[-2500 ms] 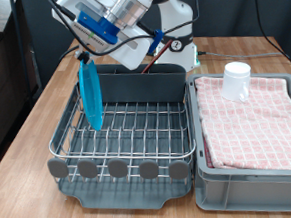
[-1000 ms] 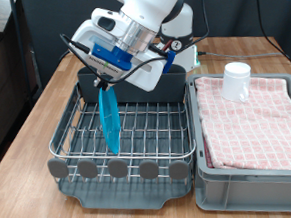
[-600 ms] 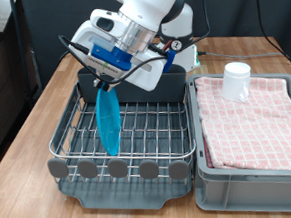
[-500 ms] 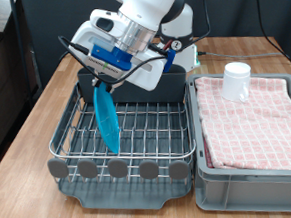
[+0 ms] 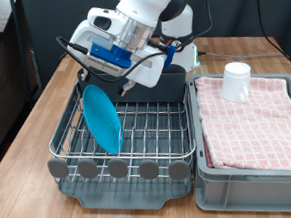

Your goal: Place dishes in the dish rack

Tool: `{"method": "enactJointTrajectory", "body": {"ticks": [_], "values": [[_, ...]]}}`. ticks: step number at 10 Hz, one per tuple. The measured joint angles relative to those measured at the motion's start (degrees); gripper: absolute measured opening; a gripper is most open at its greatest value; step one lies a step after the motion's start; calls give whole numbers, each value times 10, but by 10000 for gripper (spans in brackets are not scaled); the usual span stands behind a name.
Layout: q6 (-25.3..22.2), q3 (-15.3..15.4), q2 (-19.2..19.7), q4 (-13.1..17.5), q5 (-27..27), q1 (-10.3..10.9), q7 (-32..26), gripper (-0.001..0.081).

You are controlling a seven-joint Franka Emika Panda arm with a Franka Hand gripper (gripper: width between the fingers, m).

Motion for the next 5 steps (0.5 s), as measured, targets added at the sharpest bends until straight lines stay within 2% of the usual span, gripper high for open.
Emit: {"method": "enactJointTrajectory", "body": {"ticks": [1,3,5], "values": [[1,0,-4,2,23,0,-12,766],[-6,3,-18,7,62,0,-37,797],[-34,7,-35,19,97,2,-69,801]]}}
